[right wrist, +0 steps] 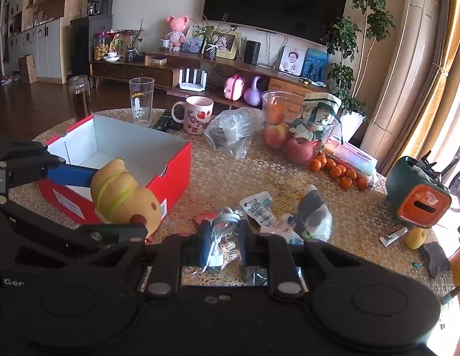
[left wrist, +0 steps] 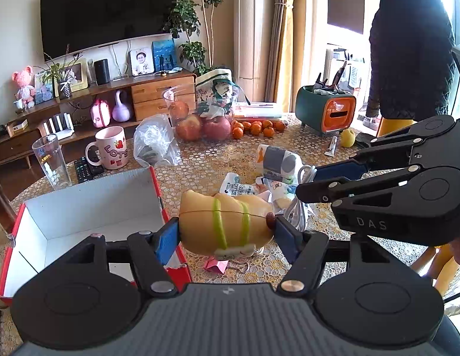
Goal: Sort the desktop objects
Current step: 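Lift the yellow plush toy with the left gripper and carry it over the shoe box, then lower the yellow plush toy into the box and open the left gripper, then withdraw the left gripper from the box back over the table, then grasp the bag of dark items with the right gripper while the left gripper grasps the bunny plush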
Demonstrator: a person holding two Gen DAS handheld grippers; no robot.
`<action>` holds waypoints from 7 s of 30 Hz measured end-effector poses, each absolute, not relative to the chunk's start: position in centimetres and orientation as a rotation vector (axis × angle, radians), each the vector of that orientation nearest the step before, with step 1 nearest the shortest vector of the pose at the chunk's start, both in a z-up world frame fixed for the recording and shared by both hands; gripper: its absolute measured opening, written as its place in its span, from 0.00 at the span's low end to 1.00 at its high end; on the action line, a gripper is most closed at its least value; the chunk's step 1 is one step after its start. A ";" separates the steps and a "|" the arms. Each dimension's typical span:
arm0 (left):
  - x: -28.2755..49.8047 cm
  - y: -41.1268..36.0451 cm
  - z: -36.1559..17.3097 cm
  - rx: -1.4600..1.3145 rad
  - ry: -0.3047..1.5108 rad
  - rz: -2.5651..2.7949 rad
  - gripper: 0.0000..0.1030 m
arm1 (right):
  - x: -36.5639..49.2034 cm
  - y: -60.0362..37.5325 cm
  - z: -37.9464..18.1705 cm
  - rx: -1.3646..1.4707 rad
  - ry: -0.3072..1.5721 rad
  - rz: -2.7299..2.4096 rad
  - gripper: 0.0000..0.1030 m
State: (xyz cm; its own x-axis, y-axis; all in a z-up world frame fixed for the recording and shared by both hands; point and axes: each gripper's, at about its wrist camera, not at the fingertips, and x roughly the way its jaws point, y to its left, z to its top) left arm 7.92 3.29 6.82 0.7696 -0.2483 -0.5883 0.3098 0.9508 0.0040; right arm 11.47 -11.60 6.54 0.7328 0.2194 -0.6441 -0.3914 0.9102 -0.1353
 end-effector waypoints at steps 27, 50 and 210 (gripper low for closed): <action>12.7 15.5 8.9 0.115 0.628 -0.147 0.66 | 16.9 1.3 8.7 -0.372 0.631 0.483 0.18; 18.2 21.5 1.6 0.141 0.817 -0.147 0.66 | 23.5 7.5 1.7 -0.401 0.808 0.489 0.18; 18.7 -5.9 -8.5 0.256 0.765 -0.465 0.99 | 22.2 -20.1 -6.9 -0.109 0.976 0.322 0.66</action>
State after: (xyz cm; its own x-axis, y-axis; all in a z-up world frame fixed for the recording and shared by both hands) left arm 18.68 -5.94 -8.48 0.6274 -0.3093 -0.7146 0.4913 0.8693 0.0550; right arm 22.20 -20.09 -6.92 0.5175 0.2191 -0.8271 -0.3165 0.9471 0.0529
